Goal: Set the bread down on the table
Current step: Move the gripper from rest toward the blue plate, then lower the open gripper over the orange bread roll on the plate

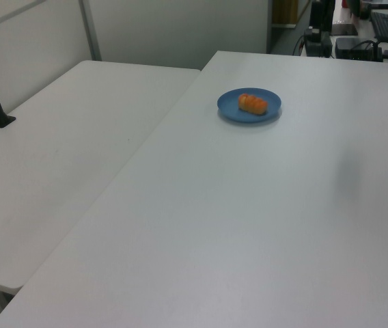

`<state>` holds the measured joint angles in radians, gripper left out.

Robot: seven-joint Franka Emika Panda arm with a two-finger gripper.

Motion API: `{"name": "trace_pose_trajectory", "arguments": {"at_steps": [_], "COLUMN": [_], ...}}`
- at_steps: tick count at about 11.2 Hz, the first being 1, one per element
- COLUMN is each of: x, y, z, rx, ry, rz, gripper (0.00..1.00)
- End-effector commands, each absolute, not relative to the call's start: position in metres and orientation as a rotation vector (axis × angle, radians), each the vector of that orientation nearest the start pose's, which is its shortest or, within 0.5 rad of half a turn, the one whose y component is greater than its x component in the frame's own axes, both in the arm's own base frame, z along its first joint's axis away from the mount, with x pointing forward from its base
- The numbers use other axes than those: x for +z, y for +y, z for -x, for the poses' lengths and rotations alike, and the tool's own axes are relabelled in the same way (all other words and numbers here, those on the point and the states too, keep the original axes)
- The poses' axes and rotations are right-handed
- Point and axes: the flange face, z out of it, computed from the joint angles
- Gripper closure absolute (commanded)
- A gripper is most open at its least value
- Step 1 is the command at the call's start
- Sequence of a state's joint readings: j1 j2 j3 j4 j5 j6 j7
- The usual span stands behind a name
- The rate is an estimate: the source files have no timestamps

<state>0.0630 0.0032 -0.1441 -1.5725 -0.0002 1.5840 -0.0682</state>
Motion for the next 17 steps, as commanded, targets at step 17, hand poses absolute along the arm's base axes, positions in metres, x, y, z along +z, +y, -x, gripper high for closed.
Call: {"name": "trace_pose_trajectory", "arguments": {"at_steps": [17], "x": [0.392], "y": [-0.166], "z": [-0.719], "rx": [-0.625], "ry": [0.472], "rz": [3.153], "gripper": [0.00]}}
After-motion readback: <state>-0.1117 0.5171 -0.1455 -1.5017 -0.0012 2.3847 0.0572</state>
